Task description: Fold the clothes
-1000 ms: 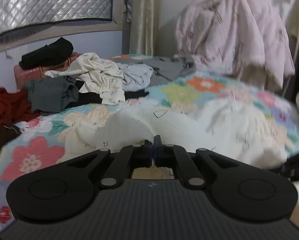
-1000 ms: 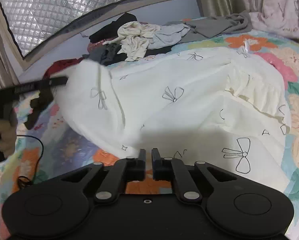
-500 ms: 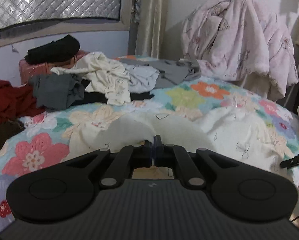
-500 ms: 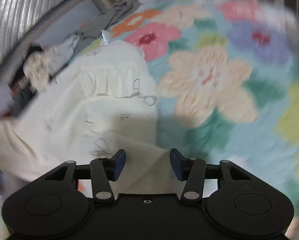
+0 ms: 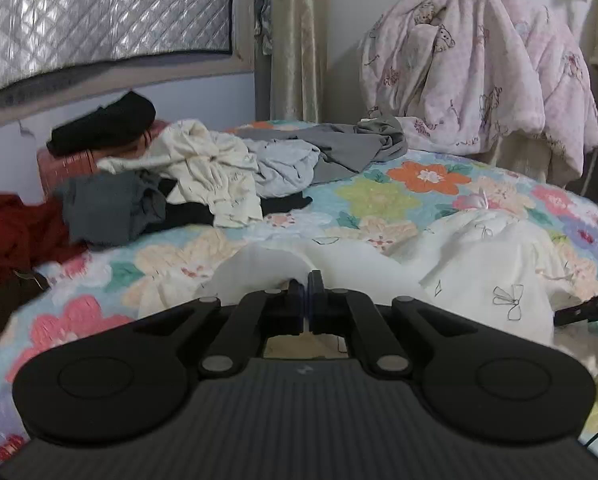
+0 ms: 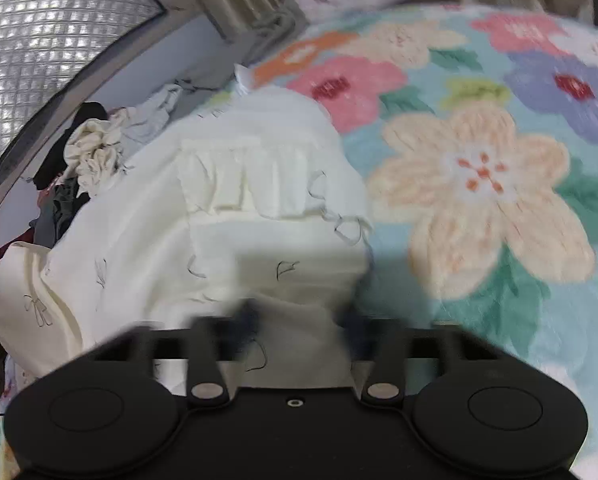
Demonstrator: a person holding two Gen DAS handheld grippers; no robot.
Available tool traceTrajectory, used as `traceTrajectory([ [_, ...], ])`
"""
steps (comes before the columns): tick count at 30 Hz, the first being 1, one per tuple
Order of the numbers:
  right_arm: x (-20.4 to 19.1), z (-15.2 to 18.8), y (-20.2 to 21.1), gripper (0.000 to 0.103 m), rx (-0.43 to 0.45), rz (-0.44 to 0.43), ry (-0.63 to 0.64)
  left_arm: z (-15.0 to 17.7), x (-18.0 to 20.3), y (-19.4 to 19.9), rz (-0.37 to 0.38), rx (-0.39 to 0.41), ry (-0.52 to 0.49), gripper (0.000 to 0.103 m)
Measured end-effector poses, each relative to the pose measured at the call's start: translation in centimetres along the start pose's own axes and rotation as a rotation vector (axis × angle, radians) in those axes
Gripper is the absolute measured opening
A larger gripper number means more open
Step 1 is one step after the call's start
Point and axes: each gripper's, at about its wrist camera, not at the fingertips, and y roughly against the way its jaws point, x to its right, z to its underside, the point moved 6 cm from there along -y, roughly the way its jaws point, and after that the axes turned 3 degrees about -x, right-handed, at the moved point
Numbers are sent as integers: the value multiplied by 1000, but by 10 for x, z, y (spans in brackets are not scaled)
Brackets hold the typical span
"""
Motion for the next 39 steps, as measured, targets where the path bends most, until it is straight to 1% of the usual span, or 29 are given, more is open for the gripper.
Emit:
traceTrajectory([
  [1, -1, -3, 3, 18, 14, -5, 3, 0, 1, 1, 0, 2, -4, 2],
  [4, -5, -12, 18, 18, 67, -22, 10, -1, 9, 8, -10, 15, -81, 2],
  [6, -13, -19, 43, 17, 129, -35, 38, -3, 13, 16, 13, 30, -98, 2],
  [10, -28, -34, 97, 10, 258, 42, 168, -7, 21, 32, 59, 44, -112, 2],
  [11, -30, -39, 111, 3, 287, 63, 202, -8, 24, 38, 77, 47, -114, 2],
  [12, -33, -43, 124, 2, 316, 85, 235, -10, 29, 44, 98, 51, -119, 2],
  [13, -32, -51, 137, 2, 336, 106, 258, -11, 33, 50, 113, 53, -127, 2],
  [14, -29, -57, 148, 2, 342, 105, 255, -11, 38, 56, 131, 51, -134, 2],
  [16, -20, -67, 157, 2, 340, 68, 211, -10, 47, 67, 169, 39, -129, 2],
  [18, -11, -64, 149, 3, 290, 20, 168, -5, 52, 74, 205, 13, -100, 2],
  [19, -7, -56, 142, 9, 275, 11, 147, 0, 53, 75, 212, -3, -92, 2],
  [20, -3, -46, 132, 11, 246, 7, 125, 6, 54, 73, 214, -22, -92, 2],
  [22, 6, -29, 109, 13, 161, 24, 91, 22, 50, 65, 194, -69, -100, 2],
  [24, 12, -20, 92, 23, 87, 46, 80, 36, 43, 56, 173, -111, -80, 2],
  [25, 14, -18, 86, 37, 58, 56, 81, 42, 38, 51, 168, -127, -60, 2],
  [26, 16, -16, 80, 45, 31, 66, 82, 47, 34, 47, 164, -142, -48, 2],
  [28, 17, -14, 76, 50, 13, 58, 87, 55, 28, 41, 154, -166, -39, 2],
  [29, 18, -10, 74, 58, -8, 41, 92, 58, 26, 38, 146, -174, -43, 2],
  [30, 18, -7, 68, 64, -44, 31, 103, 58, 24, 36, 140, -175, -48, 2],
  [31, 17, -2, 62, 74, -81, 23, 116, 57, 22, 35, 134, -173, -54, 2],
  [32, 16, 5, 52, 79, -135, 31, 139, 56, 20, 33, 128, -170, -59, 2],
  [33, 14, 12, 39, 79, -189, 53, 171, 55, 19, 31, 128, -168, -59, 2],
  [34, 10, 18, 29, 81, -221, 85, 229, 53, 18, 30, 128, -165, -57, 2],
  [35, 6, 24, 19, 86, -247, 116, 287, 52, 17, 29, 129, -162, -56, 2],
  [36, 0, 25, 15, 87, -234, 132, 347, 51, 16, 28, 129, -162, -52, 2],
  [37, -5, 27, 11, 86, -222, 148, 405, 51, 16, 26, 129, -162, -47, 2],
  [38, -9, 28, 9, 82, -218, 166, 445, 52, 16, 25, 130, -165, -46, 2],
  [39, -13, 29, 8, 74, -212, 182, 483, 52, 17, 23, 129, -167, -46, 2],
])
